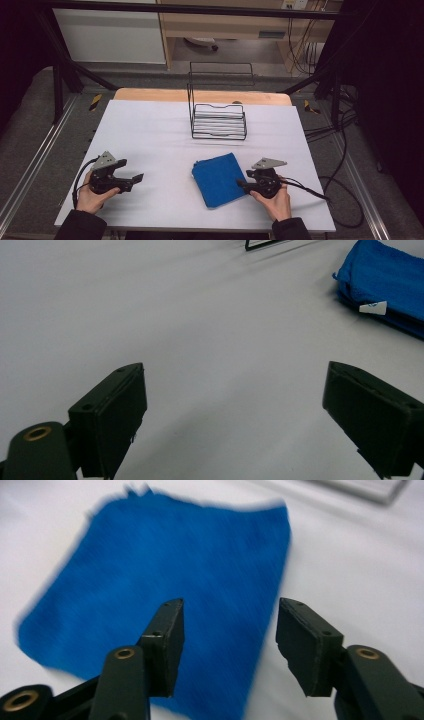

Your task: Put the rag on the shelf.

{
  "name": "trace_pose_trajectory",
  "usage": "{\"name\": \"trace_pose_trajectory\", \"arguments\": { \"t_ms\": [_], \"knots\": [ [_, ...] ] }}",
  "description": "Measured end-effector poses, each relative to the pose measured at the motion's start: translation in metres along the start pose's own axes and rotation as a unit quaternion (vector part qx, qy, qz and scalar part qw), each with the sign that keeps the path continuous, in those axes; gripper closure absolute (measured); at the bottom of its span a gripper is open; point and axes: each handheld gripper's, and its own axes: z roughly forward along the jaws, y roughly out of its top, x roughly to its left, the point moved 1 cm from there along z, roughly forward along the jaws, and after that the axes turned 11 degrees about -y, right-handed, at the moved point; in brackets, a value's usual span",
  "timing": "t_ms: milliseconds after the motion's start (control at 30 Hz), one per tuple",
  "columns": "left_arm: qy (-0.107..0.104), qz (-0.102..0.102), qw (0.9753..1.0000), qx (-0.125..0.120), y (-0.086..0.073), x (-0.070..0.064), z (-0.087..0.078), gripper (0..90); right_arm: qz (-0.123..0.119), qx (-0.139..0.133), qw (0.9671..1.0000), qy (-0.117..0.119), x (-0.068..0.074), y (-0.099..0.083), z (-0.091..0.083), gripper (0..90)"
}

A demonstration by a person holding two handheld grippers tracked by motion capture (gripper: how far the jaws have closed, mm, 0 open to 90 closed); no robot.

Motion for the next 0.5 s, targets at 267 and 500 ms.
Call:
{"name": "trace_pose_trajectory", "arguments": {
  "t_ms": [267, 500],
  "knots": [
    [0.002, -0.001, 1.0000, 0.001, 0.000, 0.000, 0.000, 9.9, 0.024, 0.039, 0.9988, -0.014, -0.005, -0.021, 0.003, 60.4],
    [0.003, 0.000, 1.0000, 0.003, 0.000, 0.000, 0.000, 10.0, 0.066, 0.060, 0.9960, 0.005, -0.001, -0.021, 0.005, 83.0]
  ]
}}
